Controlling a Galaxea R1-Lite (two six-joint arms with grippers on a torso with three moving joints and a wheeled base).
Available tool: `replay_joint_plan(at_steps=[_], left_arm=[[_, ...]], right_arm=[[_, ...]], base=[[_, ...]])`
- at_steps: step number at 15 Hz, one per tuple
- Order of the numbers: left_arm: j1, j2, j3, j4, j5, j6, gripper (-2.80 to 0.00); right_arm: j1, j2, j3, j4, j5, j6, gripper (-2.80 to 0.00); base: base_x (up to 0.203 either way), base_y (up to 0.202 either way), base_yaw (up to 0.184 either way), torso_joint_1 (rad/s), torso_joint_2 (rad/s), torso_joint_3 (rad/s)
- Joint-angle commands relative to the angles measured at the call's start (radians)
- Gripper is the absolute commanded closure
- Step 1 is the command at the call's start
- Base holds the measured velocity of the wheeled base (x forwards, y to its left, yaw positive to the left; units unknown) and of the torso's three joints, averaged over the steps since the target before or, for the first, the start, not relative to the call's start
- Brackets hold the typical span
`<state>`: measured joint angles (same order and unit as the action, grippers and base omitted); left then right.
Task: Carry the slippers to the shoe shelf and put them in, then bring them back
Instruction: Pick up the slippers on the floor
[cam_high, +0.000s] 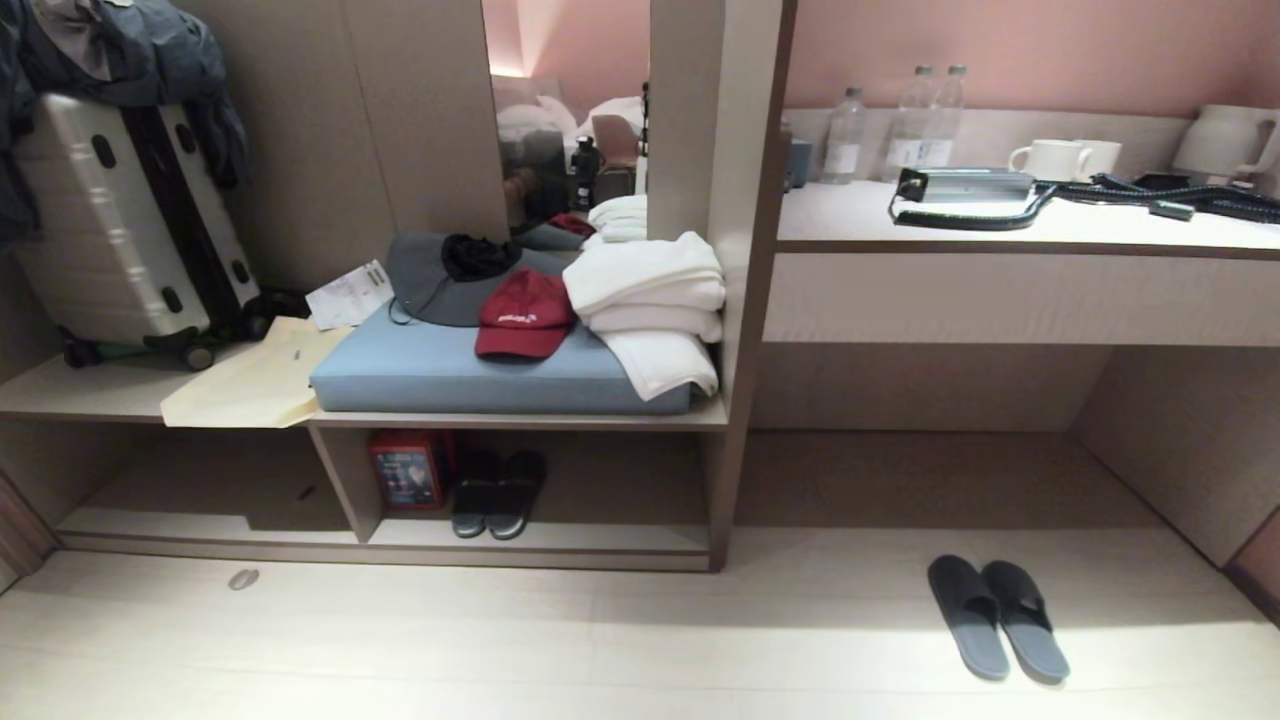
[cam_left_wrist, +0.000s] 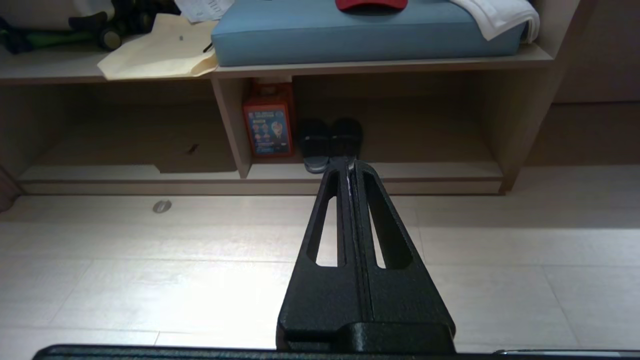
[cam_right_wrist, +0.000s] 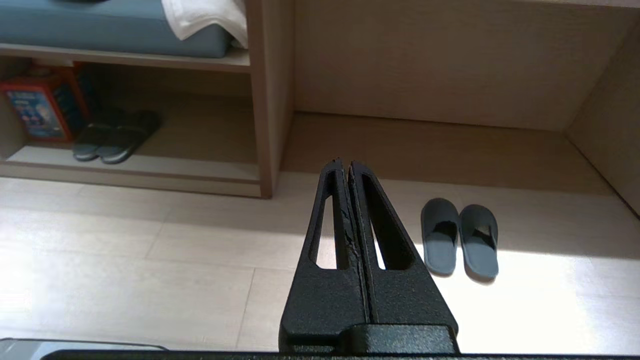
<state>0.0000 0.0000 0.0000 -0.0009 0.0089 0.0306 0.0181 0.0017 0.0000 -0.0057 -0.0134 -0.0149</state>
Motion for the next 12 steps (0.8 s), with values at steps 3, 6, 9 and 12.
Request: replay_joint_plan(at_steps=[3, 6, 9, 12], left_arm=[[0.0, 0.0, 0.0, -0.001, 0.0, 0.0, 0.0], [0.002, 0.0, 0.0, -0.001, 0.0, -0.001, 0.0], [0.002, 0.0, 0.0, -0.001, 0.002, -0.001, 0.0], [0.0, 0.0, 0.0, -0.002, 0.0, -0.028, 0.0]], right_arm=[[0.0, 0.001, 0.0, 0.0, 0.0, 0.0, 0.0], [0.0, 0.0, 0.0, 0.0, 0.0, 0.0, 0.0], [0.0, 0.0, 0.0, 0.0, 0.0, 0.0, 0.0], [0.0, 0.0, -0.002, 0.0, 0.0, -0.001, 0.0]], base=[[0.196, 0.0, 0.003, 0.001, 0.0, 0.002], [0.195, 0.0, 0.001, 0.002, 0.0, 0.004], [0.189, 0.0, 0.001, 0.004, 0.0, 0.002], [0.043, 0.0, -0.001, 0.002, 0.0, 0.001]])
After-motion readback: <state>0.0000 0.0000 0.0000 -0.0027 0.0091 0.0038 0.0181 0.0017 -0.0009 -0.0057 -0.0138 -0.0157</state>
